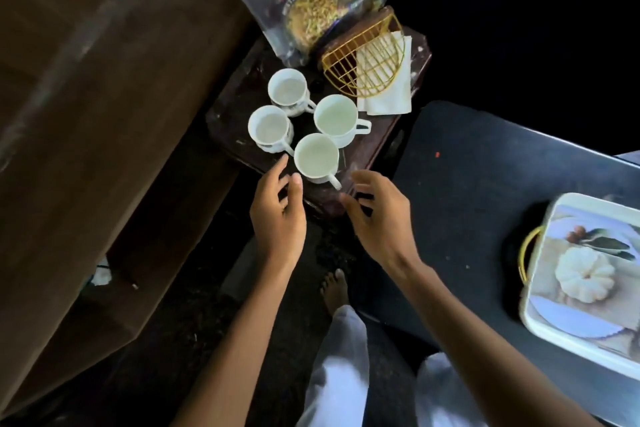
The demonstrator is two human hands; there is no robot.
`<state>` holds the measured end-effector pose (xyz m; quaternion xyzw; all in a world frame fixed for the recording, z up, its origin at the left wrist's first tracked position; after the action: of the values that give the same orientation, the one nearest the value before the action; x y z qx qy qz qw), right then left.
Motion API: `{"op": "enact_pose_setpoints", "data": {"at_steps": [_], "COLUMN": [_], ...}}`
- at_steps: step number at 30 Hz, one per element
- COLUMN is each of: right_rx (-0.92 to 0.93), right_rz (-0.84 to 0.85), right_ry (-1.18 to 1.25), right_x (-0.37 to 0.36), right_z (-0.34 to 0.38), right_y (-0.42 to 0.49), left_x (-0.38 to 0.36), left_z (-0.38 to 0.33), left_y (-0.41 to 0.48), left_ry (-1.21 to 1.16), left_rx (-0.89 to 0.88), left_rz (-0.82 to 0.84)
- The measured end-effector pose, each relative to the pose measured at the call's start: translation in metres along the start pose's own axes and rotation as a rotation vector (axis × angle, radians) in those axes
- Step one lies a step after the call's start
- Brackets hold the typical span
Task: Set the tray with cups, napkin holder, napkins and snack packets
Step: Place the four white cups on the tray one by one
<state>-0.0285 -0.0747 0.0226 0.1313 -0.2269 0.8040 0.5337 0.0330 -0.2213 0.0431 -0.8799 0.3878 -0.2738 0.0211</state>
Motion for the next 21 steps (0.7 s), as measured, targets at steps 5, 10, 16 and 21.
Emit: {"op": "enact_pose_setpoints", "data": {"at_steps": [5, 10, 16, 21], "right_rx": [-0.032, -0.041, -0.059, -0.051], "right_rz": [-0.034, -0.122, -0.136, -0.147], "right_ry": [-0.007, 0.043, 0.106, 0.056], "right_x": [-0.03, -0.034, -0.007, 0.048], "right_z": [-0.007, -0.012, -0.02, -0.038], "right_y": [0.013, 0.018, -0.009, -0.061], "left_x": [-0.006, -0.008, -0.012, -0.038], "left_z": [0.005, 0.011, 0.012, 0.001], "left_y": [0.006, 0.005, -0.009, -0.048], "left_ry": [-0.076, -0.148, -0.205, -0.168], "left_rx": [0.006, 0.026, 0.087, 0.097], "left_rz": [0.058, 0.022, 0.009, 0.133]}}
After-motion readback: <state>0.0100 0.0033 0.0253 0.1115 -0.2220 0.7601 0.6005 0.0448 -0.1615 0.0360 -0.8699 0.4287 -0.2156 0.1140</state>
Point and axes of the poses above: each hand's wrist, its own y-axis towards the middle knuckle, its own x-axis out of the back of the hand, z = x × y, the point moved 3 cm from there along y, towards the middle knuckle, and after that the axes turned 1 degree about y, right-handed, at the moved point
